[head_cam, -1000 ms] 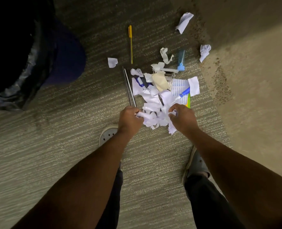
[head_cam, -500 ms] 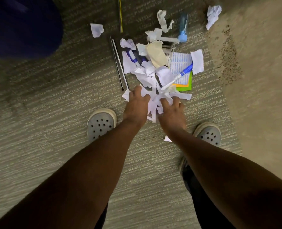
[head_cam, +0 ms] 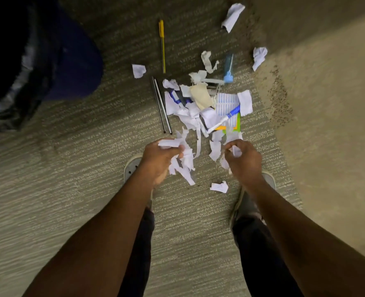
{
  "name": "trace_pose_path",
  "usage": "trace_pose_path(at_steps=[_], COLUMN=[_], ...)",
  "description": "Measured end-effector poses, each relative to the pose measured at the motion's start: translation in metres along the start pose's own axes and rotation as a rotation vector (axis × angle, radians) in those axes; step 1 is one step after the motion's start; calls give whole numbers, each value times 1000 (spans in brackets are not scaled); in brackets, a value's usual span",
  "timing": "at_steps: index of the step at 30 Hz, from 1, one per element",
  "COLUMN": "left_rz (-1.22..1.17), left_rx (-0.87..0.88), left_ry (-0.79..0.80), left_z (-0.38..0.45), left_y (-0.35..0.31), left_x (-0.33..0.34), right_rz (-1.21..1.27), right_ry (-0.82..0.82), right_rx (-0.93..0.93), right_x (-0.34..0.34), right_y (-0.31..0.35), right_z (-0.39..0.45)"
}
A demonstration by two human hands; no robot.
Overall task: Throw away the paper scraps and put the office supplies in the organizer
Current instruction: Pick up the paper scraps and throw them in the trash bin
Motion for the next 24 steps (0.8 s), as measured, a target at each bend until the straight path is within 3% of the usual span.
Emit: trace_pose_path(at_steps=[5,11,19,21,24], left_rz=[-328,-367,-250,-189,-13], left_rx=[-6,396,866,896,766], left_ry=[40,18,-556,-661,-733], left_z=[-72,-165,-197,-179,-136], left_y=[-73,-214,-323,-335,-328], left_x=[-13,-55,-179,-204,-234], right_rz=[352,345,211,83,-132], right_ry=[191,297,220,199,244], right_rx=[60,-361,-836,-922,-991], right_x=[-46,-89,-40,-9,43], right_y=[85,260,460,490,513], right_z=[-32,-87,-120,-122,-118])
Point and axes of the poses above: each hand's wrist, its own z-axis towards the middle knuckle, its own x-axis out of the palm, y = z × x, the point moved 7 cm from there along z, towards the middle knuckle, and after that the axes turned 5 degrees about x, right-handed, at the moved point
